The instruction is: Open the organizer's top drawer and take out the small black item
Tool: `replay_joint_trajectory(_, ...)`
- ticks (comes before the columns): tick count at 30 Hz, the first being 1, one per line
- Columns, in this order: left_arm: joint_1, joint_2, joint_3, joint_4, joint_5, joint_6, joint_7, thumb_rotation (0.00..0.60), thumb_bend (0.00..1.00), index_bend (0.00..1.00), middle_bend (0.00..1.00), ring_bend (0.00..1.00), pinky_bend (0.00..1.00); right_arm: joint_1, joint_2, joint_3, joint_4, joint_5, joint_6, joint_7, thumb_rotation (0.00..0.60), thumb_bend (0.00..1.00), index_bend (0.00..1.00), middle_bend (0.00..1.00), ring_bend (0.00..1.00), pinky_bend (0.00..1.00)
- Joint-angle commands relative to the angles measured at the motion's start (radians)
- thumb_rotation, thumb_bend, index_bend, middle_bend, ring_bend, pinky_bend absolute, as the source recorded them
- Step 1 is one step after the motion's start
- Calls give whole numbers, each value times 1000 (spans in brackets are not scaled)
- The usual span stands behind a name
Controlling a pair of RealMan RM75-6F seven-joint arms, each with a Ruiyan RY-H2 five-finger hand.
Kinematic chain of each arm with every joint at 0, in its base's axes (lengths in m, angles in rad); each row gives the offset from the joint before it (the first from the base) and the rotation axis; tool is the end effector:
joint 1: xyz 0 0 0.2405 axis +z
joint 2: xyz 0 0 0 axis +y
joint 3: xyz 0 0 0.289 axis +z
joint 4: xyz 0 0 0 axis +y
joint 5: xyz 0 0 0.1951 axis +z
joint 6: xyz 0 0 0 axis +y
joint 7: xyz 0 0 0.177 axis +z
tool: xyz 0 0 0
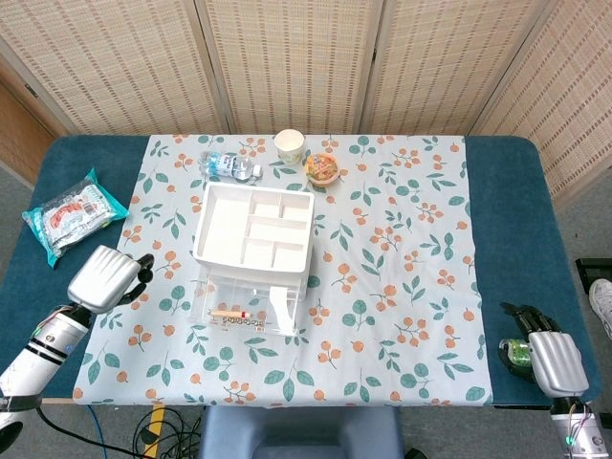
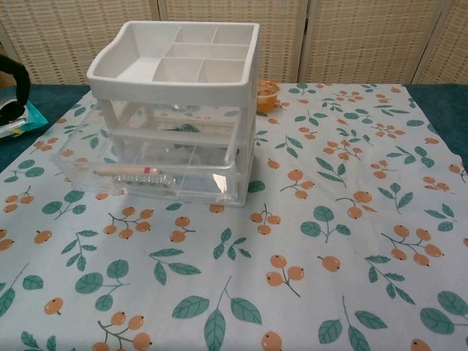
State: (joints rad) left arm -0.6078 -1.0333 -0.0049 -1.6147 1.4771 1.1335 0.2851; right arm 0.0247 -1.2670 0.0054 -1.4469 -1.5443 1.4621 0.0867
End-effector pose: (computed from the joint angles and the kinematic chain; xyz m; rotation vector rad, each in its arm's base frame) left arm -0.2274 0.3543 0.1584 -1.9244 -0.4391 -0.7197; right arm -0.3641 -0.1861 0.1348 1.3944 -1.0290 0.8912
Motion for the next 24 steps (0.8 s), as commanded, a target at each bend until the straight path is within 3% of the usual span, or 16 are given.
replay_joint_trajectory(1,15,-2,21,4,-20,-35,4,600,337,487,951,1000,1000,2,-1,0,-1,-2,0,0,600,327,139,264,207,252)
replay_joint_trajectory(10,51,-54,84,8,51,-65,-35,600,337,485,952,1000,1000,8,-1,1,-2,-6,-1,-4,600,327,139,266,210,252)
replay_joint_trajectory(24,45,-173,103,51,111,-117,-59,600,337,465,952,1000,1000,2,4,-1,-9,1,9,-11,600,327,139,266,210,252)
